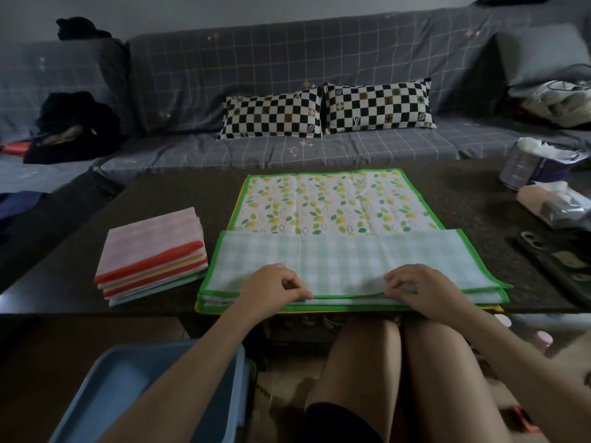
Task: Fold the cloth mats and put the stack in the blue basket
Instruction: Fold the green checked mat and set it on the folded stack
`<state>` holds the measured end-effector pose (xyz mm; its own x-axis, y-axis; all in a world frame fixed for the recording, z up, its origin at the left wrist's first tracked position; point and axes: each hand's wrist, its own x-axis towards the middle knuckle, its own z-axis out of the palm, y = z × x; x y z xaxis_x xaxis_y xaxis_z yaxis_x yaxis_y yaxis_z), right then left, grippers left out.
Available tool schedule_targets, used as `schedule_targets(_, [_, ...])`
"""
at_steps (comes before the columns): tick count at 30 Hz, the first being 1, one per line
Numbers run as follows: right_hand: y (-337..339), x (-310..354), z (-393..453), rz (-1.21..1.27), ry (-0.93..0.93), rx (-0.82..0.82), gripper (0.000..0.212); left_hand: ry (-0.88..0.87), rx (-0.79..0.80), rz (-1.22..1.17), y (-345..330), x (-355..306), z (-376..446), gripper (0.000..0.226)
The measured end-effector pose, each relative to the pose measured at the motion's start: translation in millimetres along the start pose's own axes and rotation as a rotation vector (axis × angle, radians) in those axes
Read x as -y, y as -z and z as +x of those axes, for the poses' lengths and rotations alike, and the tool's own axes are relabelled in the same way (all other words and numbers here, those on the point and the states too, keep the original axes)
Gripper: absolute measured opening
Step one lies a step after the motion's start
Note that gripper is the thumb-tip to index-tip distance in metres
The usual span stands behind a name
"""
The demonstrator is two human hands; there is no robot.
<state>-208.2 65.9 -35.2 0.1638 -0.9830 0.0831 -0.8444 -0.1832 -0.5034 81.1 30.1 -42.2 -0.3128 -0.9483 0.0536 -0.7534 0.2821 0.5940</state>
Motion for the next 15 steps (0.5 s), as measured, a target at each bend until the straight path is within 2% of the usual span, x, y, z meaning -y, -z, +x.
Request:
schedule_targets(4, [0.5,-0.9,1.2,-0.004,0.030,-0.012,0.016,-0.018,0.002,0.008,-4.4,-7.6,10.0,0.034])
schedule_targets(9, [-0.9,-2.7,2.1,-0.032,0.034,-0.023,0.018,-0.100,-0.057,0.095,-24.8,-24.6,45.5,0.024])
schedule_targets(11, [-3.0,-5.9,5.5,-0.032,0.036,-0.034,0.019,-0.117,-0.063,0.186,-33.0,-31.2,68.0,0.027])
schedule_targets(15, [-5.3,-9.4,13.4,-0.035,0.030,-0.046,0.019,-0.042,0.092,0.381,-47.9,-36.8,98.9,0.052])
